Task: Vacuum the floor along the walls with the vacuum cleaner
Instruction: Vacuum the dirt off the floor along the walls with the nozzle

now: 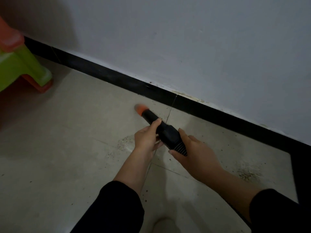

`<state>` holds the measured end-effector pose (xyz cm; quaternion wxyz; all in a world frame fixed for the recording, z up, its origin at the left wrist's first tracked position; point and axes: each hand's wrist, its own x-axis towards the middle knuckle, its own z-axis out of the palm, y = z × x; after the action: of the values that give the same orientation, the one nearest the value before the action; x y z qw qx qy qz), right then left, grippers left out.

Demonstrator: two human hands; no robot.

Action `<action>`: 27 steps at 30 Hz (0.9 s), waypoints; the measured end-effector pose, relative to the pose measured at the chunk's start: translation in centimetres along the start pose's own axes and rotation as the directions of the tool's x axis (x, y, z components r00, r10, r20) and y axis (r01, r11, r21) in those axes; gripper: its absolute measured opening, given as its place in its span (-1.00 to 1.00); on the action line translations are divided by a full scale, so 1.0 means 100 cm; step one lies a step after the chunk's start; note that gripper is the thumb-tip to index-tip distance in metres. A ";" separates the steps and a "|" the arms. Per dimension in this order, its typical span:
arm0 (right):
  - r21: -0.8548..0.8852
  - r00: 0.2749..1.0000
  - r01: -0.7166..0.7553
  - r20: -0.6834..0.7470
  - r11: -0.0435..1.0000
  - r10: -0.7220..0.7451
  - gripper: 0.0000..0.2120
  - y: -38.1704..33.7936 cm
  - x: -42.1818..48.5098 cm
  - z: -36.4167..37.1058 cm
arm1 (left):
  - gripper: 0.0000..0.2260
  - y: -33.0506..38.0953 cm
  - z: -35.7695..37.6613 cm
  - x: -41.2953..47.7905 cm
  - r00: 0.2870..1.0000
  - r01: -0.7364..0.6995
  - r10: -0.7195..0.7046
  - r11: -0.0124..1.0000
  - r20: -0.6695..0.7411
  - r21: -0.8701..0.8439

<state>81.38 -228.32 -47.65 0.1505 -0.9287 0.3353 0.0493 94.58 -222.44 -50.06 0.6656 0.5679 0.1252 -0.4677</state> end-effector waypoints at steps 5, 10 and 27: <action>-0.007 1.000 -0.025 0.011 1.000 0.026 -0.26 0.008 0.003 0.000 | -0.88 -0.003 0.008 0.003 1.000 -0.006 0.006 1.000 0.017 0.001; -0.007 1.000 -0.013 0.006 1.000 0.013 -0.27 0.008 0.013 0.001 | -0.88 0.001 0.010 0.012 0.999 -0.040 0.040 0.999 -0.003 0.000; 0.104 0.997 0.072 -0.003 0.992 -0.072 -0.31 -0.015 0.073 0.015 | -0.87 0.037 -0.007 0.065 0.989 -0.139 0.142 0.989 -0.052 0.056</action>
<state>87.97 -231.19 -50.11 0.2007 -0.9310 0.3038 0.0266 101.11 -225.22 -52.49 0.6780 0.6055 0.0913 -0.4066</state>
